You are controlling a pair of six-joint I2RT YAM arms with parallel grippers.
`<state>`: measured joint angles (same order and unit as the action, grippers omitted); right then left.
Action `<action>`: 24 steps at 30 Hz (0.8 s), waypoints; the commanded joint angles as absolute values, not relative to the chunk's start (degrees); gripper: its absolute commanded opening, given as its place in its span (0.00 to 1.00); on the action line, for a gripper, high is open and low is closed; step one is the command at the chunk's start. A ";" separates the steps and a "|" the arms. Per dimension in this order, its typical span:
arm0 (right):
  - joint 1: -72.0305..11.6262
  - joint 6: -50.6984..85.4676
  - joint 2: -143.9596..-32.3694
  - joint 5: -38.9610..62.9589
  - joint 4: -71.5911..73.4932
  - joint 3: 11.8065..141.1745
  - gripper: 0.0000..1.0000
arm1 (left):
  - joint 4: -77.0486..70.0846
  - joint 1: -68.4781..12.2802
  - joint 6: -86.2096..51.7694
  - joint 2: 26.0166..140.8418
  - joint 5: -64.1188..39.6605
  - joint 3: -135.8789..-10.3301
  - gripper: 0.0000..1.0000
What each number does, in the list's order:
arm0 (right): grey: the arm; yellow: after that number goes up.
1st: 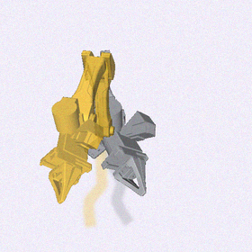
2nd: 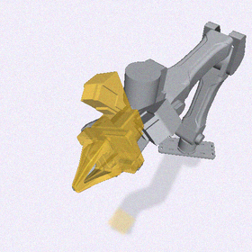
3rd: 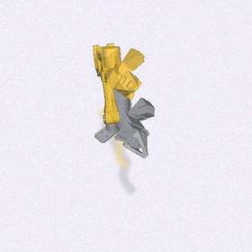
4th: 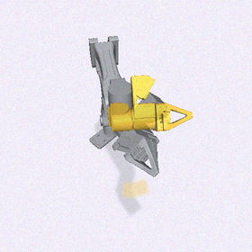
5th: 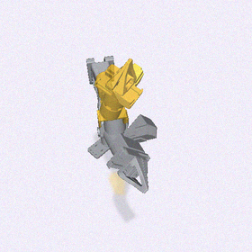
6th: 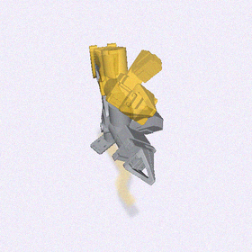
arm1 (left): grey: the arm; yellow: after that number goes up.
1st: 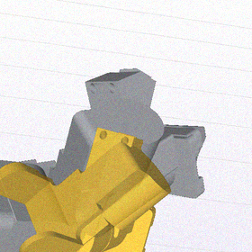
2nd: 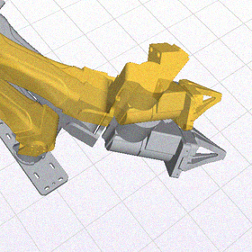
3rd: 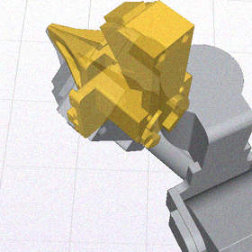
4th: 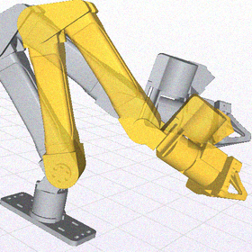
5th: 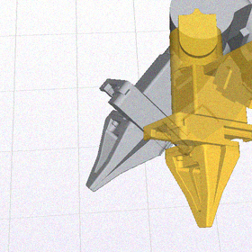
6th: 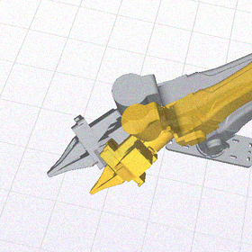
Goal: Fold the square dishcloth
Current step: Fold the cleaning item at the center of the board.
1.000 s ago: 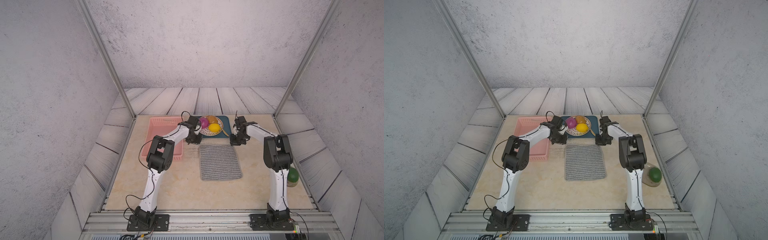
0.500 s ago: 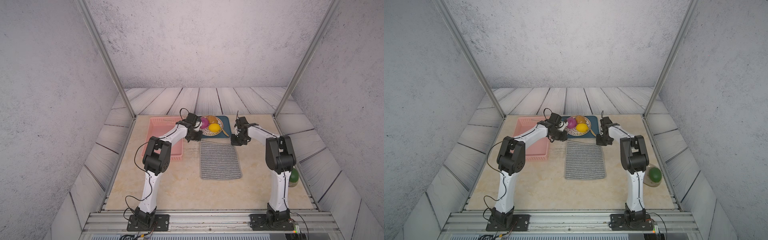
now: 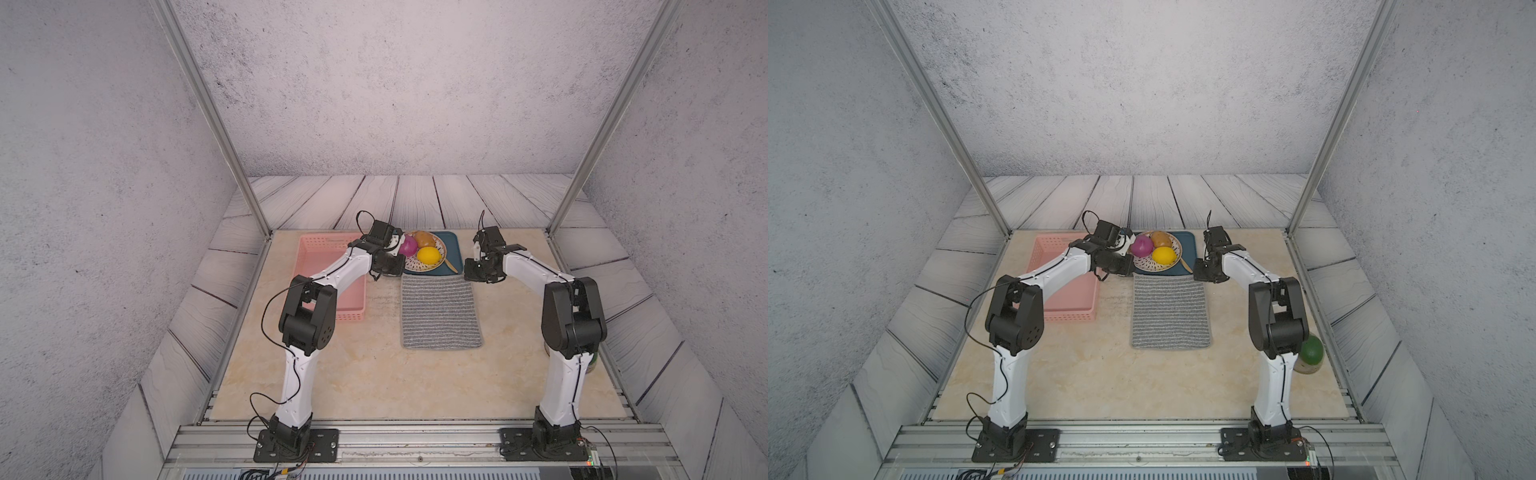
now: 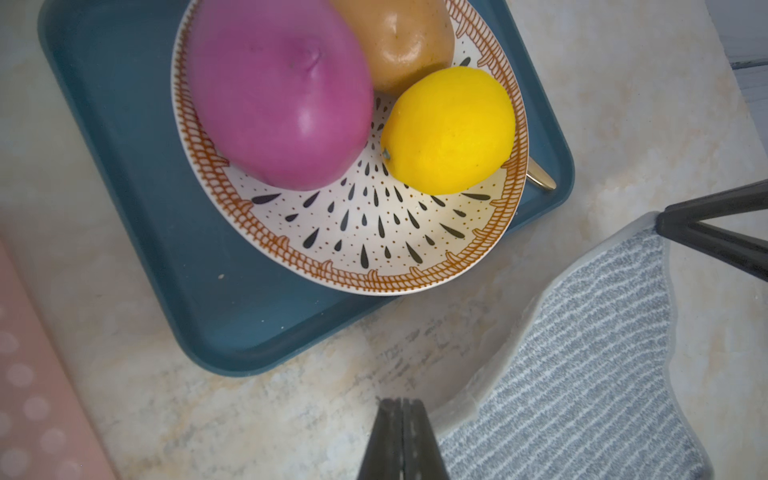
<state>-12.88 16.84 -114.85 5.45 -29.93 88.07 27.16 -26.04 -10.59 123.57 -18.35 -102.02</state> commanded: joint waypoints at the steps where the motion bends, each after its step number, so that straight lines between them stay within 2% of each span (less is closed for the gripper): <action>1: -12.65 17.56 -114.55 4.03 -30.48 89.59 0.00 | 26.94 -25.49 -11.14 123.36 -18.28 -103.73 0.00; 9: -12.69 18.51 -113.03 4.67 -26.59 84.24 0.00 | 23.36 -25.49 -12.73 120.32 -19.85 -97.15 0.00; 24: -12.71 21.54 -99.92 5.87 -15.75 67.34 0.00 | 10.30 -26.08 -17.35 108.69 -23.73 -78.35 0.00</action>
